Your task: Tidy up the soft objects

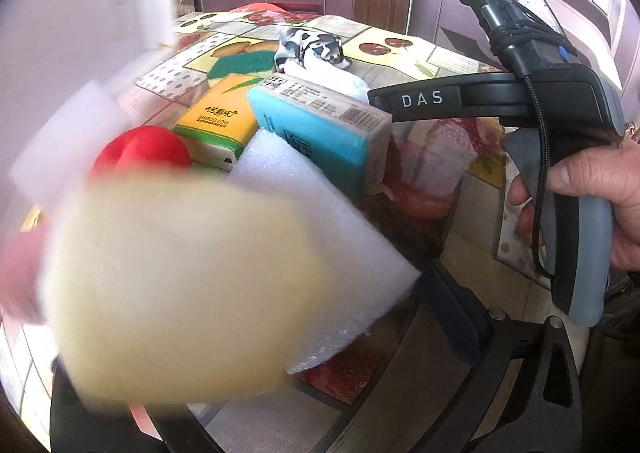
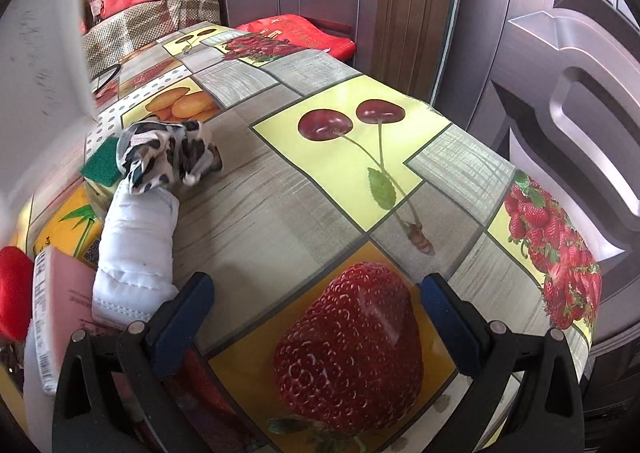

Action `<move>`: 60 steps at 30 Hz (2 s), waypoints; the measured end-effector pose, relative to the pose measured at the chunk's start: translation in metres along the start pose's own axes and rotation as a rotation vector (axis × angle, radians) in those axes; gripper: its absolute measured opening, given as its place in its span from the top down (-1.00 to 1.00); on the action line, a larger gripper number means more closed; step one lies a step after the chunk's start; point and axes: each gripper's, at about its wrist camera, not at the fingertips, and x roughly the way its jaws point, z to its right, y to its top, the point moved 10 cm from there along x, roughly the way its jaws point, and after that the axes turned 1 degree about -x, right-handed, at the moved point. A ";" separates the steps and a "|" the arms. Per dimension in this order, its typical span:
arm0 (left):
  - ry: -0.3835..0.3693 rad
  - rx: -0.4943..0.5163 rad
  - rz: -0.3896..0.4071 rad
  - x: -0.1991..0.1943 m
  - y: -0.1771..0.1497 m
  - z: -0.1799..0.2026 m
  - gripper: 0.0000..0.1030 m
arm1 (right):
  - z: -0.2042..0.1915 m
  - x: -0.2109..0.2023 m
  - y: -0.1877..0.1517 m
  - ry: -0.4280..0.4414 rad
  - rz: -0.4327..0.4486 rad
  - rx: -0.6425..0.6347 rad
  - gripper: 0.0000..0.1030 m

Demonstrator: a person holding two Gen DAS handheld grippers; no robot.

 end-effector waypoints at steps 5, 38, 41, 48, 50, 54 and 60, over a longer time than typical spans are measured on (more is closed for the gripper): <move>0.000 0.000 0.000 0.000 0.000 0.000 -0.99 | 0.000 0.000 -0.001 -0.001 0.000 0.000 -1.00; 0.000 0.000 0.000 0.000 0.000 0.000 -0.99 | -0.002 0.001 0.001 0.002 0.003 0.000 -1.00; 0.000 -0.001 0.000 0.000 0.000 0.000 -0.99 | -0.003 0.001 0.001 0.003 0.004 0.001 -1.00; 0.000 0.000 0.000 0.000 0.000 0.000 -0.99 | -0.005 0.000 0.000 0.008 0.003 0.003 -1.00; 0.000 0.000 0.000 0.000 0.000 0.000 -0.99 | -0.009 0.000 0.001 0.018 -0.004 -0.020 -1.00; 0.001 0.001 0.000 0.000 0.000 0.000 -0.99 | -0.008 -0.004 -0.006 0.052 -0.049 -0.071 -1.00; -0.002 0.000 0.000 0.001 -0.001 0.000 -0.99 | 0.018 -0.024 -0.016 0.084 -0.023 -0.003 -1.00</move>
